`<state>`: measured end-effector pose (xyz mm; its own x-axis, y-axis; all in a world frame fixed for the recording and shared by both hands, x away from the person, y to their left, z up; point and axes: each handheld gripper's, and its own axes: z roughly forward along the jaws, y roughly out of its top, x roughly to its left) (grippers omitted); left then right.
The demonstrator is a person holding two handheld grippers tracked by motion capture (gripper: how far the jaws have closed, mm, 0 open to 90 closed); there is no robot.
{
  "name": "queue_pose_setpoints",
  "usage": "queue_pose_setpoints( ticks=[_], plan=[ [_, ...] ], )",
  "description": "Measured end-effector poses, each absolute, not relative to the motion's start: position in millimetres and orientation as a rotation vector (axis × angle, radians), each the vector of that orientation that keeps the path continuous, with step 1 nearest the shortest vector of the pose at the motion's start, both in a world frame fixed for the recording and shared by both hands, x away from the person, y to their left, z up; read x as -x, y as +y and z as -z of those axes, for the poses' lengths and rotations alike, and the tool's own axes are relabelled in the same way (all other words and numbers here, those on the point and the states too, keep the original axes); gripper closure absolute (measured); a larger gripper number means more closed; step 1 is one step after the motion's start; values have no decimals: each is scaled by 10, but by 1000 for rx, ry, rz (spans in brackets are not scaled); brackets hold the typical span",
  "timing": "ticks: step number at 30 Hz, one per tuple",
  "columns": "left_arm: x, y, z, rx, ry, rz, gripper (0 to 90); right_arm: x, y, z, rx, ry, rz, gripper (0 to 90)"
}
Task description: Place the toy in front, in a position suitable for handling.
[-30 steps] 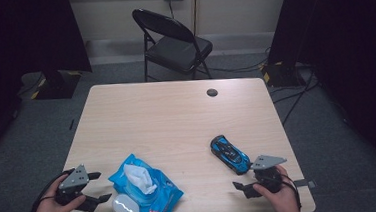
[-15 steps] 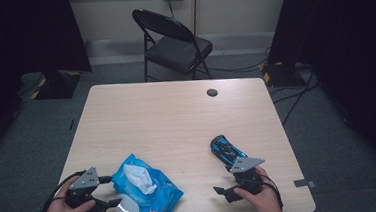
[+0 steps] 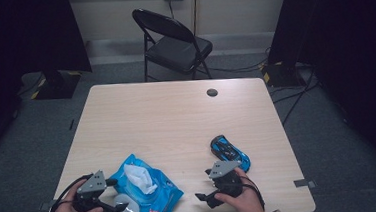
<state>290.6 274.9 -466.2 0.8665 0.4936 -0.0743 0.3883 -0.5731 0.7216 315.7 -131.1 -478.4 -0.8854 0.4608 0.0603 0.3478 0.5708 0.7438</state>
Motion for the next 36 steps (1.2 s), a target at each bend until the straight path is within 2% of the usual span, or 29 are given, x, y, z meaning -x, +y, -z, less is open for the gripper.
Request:
queue_pose_setpoints(
  ticks=[6, 13, 18, 28, 36],
  plan=[
    [-2912, 2677, 4699, -2256, 635, -154, 0, -3151, -1161, 4799, -654, 2691, -1212, 137],
    [-2937, 2636, 4717, -2230, 680, -172, 1, -3159, -1033, 4827, -629, 2710, -1226, 137],
    [-2969, 2556, 4741, -2233, 689, -237, 0, -3164, -923, 4811, -599, 2713, -1241, 138],
    [-3135, 2479, 4764, -2206, 701, -207, 0, -3215, -770, 4842, -575, 2711, -1285, 135],
    [-3431, 2367, 4777, -2208, 673, -200, 0, -3317, -698, 4896, -590, 2716, -1280, 127]
  ],
)
